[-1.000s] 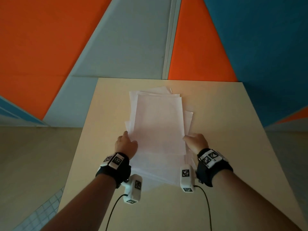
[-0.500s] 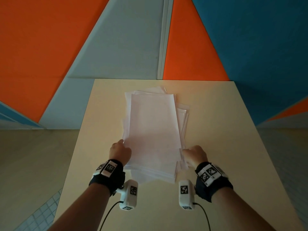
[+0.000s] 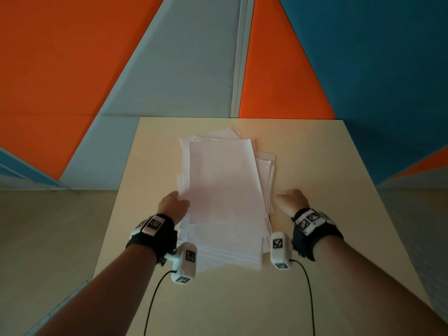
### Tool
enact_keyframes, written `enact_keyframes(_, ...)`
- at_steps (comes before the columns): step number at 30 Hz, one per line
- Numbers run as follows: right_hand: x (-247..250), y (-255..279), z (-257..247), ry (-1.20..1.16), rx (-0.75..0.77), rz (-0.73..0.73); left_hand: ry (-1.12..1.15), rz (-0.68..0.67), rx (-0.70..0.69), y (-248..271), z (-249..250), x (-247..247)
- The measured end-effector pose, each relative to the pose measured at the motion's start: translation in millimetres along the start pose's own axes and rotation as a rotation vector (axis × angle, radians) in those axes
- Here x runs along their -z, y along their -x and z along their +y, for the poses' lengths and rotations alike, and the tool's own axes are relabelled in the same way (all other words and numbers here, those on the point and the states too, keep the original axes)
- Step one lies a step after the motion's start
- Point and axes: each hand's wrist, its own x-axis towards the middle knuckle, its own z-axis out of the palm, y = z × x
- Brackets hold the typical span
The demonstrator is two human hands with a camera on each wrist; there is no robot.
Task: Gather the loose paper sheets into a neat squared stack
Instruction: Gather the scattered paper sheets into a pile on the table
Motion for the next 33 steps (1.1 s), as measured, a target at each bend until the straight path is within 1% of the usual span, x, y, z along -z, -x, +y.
enact_keyframes(2,2,-14,-14,0.031,-0.003,-0.001,0.022,-0.016,0.003,-9,10,2)
enact_keyframes(5,0,-29,-29,-0.009,-0.009,-0.022,0.048,-0.021,-0.012,-21,19,0)
enact_keyframes(8,-12,-45,-37,-0.113,-0.038,-0.113,0.076,-0.031,-0.038,-30,22,-3)
enact_keyframes(10,-16,-46,-43,-0.230,-0.056,-0.159,0.105,-0.037,-0.048,-35,23,-2)
enact_keyframes(12,-15,-45,-46,-0.264,-0.076,-0.188,0.102,-0.017,-0.042,-41,21,2)
enact_keyframes(15,-10,-51,-40,-0.219,-0.104,-0.132,0.005,0.044,-0.024,-44,18,8)
enact_keyframes(17,-12,-50,-38,-0.212,-0.103,-0.102,-0.040,0.035,-0.035,-42,19,7)
enact_keyframes(21,-26,-35,-44,-0.186,-0.038,-0.158,-0.025,-0.018,-0.065,-39,27,1)
enact_keyframes(23,-24,-27,-45,-0.207,-0.048,-0.166,-0.027,-0.013,-0.057,-39,28,2)
enact_keyframes(25,-18,-22,-37,-0.220,-0.077,-0.155,-0.081,0.020,-0.024,-37,22,6)
enact_keyframes(27,-17,-22,-25,-0.156,-0.073,-0.103,-0.162,0.040,0.013,-33,13,6)
enact_keyframes(28,-18,-20,-19,-0.115,-0.072,-0.106,-0.186,0.039,0.022,-30,9,5)
enact_keyframes(30,-29,-28,-3,-0.098,-0.074,-0.140,-0.195,0.034,0.034,-25,8,-1)
enact_keyframes(33,-33,-13,-5,-0.088,-0.038,-0.138,-0.139,0.027,0.047,-19,16,-6)
